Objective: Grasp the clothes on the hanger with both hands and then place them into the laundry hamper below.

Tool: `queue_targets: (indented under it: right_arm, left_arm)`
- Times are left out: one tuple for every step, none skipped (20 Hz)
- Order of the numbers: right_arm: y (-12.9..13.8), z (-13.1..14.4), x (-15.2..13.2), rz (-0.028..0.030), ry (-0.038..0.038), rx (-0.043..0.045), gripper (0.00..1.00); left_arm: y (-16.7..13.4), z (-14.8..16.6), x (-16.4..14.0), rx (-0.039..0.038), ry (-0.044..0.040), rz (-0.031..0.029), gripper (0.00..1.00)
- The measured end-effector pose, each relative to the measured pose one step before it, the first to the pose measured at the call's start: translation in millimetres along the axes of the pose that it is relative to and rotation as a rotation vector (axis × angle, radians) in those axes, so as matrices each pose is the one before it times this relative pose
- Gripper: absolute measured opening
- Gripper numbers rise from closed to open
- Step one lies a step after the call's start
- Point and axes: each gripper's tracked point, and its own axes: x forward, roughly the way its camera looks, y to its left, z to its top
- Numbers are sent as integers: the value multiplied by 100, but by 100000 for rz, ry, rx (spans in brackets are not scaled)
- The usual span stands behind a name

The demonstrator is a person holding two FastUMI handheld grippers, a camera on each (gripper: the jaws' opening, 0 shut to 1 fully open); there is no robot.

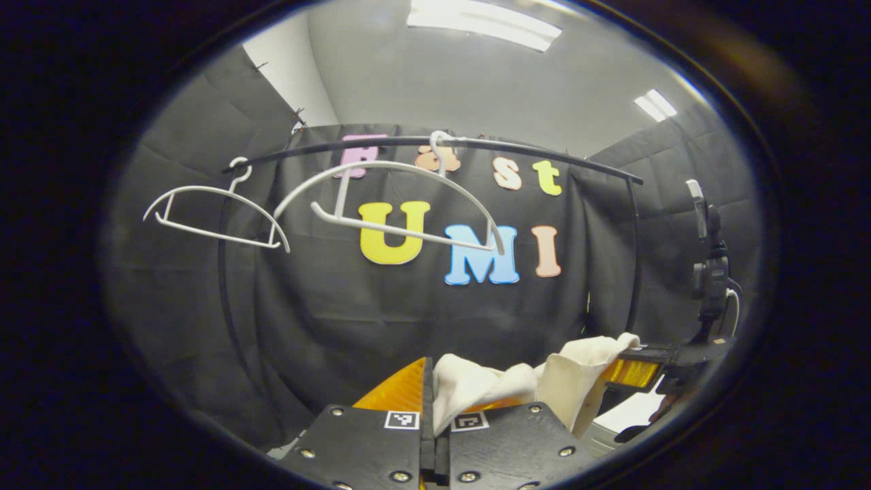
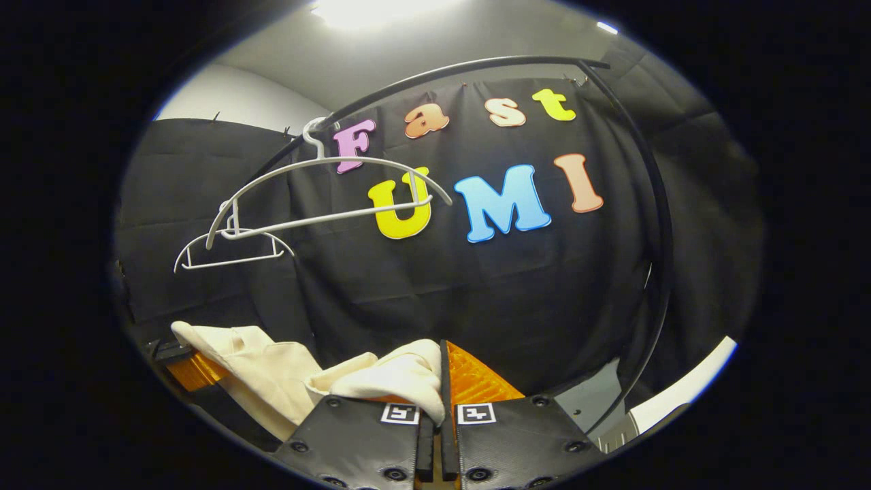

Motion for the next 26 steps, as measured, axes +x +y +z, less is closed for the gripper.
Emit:
queue_targets:
  right_arm:
    - [-435,-1365,47,-171,1895,1207,10]
    - [-447,-1416,30,-645,2192,902,10]
    - [-738,-1703,135,-1778,2229,684,8]
    - [-744,-1315,234,-1910,1572,65,6]
    - [-442,-1546,180,-1121,1767,-416,6]
    - [-354,-1493,179,-830,2160,-675,6]
    - [-140,-1699,-8,-499,2300,-782,6]
    - [-226,-1241,78,-609,1961,-838,6]
    - [-181,-1446,-78,-721,1966,-841,10]
    - [-127,-1229,-13,-534,1580,-892,10]
    - [-130,-1030,145,-683,1384,-1195,10]
    - [-86,-945,33,-585,1462,-1339,10]
    - [-101,-1241,-32,-819,1585,-1139,10]
    - [-127,-1132,115,-865,1894,-831,10]
    - [-192,-1464,-12,-989,2084,-557,10]
    - [-141,-1172,183,-994,2349,-527,10]
    - [-194,-1381,-57,-992,2401,-705,10]
    - [-210,-1041,25,-1404,2435,-1106,10]
    - [-189,-1082,82,-1217,2644,-1265,10]
    - [-214,-894,193,-975,2521,-1123,10]
    - [-102,-720,109,-961,1806,-545,10]
    - [-138,-655,167,-628,2175,-226,10]
    - [-112,-832,74,-402,2245,-135,14]
    - [-455,-633,208,-2111,2269,-324,14]
    - [-370,-1032,65,-1862,2781,-830,11]
    - [-200,-645,194,-582,2170,-3,11]
  left_arm:
    - [-551,-1413,102,-1104,1424,-654,2]
    - [-182,-1561,266,-1331,1657,-407,2]
    - [7,-1637,174,-1280,1661,88,2]
    - [-103,-1604,71,-847,1472,383,2]
    - [-64,-1626,170,-367,1506,242,2]
    - [-199,-1926,-110,143,2059,-143,2]
    - [-298,-1922,-98,582,2461,-112,2]
    - [-164,-1707,-148,240,2556,-171,2]
    - [-171,-1634,-35,35,2296,-214,2]
    - [-96,-1479,-162,376,2306,-75,2]
    - [73,-1345,-4,509,2083,-181,2]
    - [190,-1270,-49,839,2030,-123,2]
    - [-8,-1137,436,612,2160,-80,2]
    - [108,-1532,665,289,2470,95,2]
    - [85,-1534,367,21,2423,-301,2]
    - [203,-1678,85,108,2507,10,2]
    - [94,-1281,186,604,2374,75,2]
    - [-140,-1303,-142,881,2329,-10,2]
    - [-46,-1275,-4,558,3152,-288,3]
    - [-44,-1494,-124,195,3167,-70,2]
    - [-198,-1308,217,-40,3287,-176,3]
    - [-232,-1159,372,125,2929,161,2]
    - [-58,-1109,476,184,3047,282,3]
    - [18,-1114,369,17,2915,-168,4]
    - [-158,-989,189,536,2871,141,5]
    - [0,-484,-80,930,1928,190,6]
